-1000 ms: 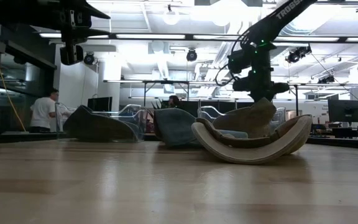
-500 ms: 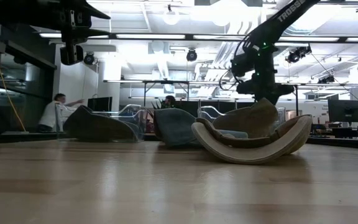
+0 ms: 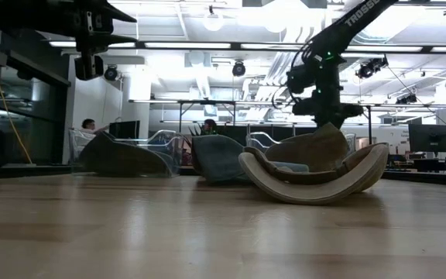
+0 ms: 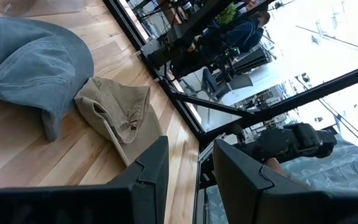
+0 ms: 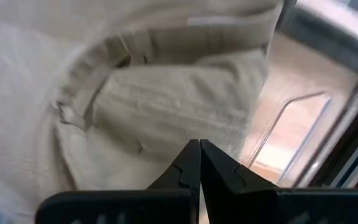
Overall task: Pick & Place hat
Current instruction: Put the left brown cap into the right transparent bin, then put the brown cap into the right transparent bin
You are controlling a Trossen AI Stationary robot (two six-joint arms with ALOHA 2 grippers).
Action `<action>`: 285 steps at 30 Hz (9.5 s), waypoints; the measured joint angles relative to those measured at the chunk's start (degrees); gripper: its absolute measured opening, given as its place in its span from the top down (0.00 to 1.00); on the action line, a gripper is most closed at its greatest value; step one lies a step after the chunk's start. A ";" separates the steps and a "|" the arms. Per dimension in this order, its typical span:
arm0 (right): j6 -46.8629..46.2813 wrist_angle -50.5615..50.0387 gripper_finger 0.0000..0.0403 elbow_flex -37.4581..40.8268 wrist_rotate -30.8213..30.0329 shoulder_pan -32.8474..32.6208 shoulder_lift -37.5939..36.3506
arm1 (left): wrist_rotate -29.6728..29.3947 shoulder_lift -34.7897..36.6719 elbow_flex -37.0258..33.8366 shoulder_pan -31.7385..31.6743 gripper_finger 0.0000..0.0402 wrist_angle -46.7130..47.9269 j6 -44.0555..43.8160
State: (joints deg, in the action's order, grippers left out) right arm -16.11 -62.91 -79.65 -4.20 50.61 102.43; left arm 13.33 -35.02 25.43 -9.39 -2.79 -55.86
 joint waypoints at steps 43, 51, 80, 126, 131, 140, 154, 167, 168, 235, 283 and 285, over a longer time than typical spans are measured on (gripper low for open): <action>-0.14 -5.36 1.00 -13.77 11.06 -16.95 -12.57 | -1.93 0.43 -0.04 0.02 0.74 1.68 -1.44; -10.56 4.38 1.00 5.62 9.18 -21.03 -28.10 | -2.56 0.43 -0.04 0.02 0.74 1.70 -1.67; -31.47 17.85 1.00 31.86 1.38 -36.68 -49.46 | -3.42 -13.34 0.00 0.04 0.74 -1.85 -12.04; -35.17 10.79 1.00 39.81 -0.04 -40.17 -59.88 | -11.44 -38.85 0.04 0.04 0.63 -18.52 -43.95; -37.53 21.52 1.00 46.82 6.13 -40.17 -62.25 | -11.57 -38.85 0.04 0.03 0.63 -18.51 -43.65; -20.33 27.22 1.00 49.58 12.64 -42.49 -63.03 | -11.51 -38.85 0.04 0.03 0.63 -18.47 -43.45; 2.05 27.14 0.99 49.56 15.11 -51.14 -62.03 | -11.18 -38.85 0.04 0.04 0.63 -18.49 -43.47; 1.59 39.29 0.70 49.56 18.03 -59.23 -53.71 | -7.83 -38.85 0.02 0.04 0.63 -18.49 -43.45; 1.76 39.76 0.68 49.54 17.85 -59.54 -53.26 | -7.60 -38.85 0.02 0.04 0.63 -18.49 -43.45; 26.19 15.36 0.56 23.42 -8.29 -70.77 -19.13 | 6.82 -38.82 0.00 0.04 0.63 -18.48 -29.86; 30.10 23.05 0.32 25.21 -5.05 -65.15 -8.45 | 8.95 -38.82 0.00 0.04 0.63 -18.66 -29.34; 30.13 23.63 0.32 25.21 -4.39 -64.60 -7.12 | 8.95 -38.82 0.00 0.03 0.63 -18.65 -29.42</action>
State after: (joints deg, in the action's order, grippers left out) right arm 14.02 -39.28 -54.43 -8.59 -13.99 95.31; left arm 22.28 -73.84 25.43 -9.36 -21.44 -85.27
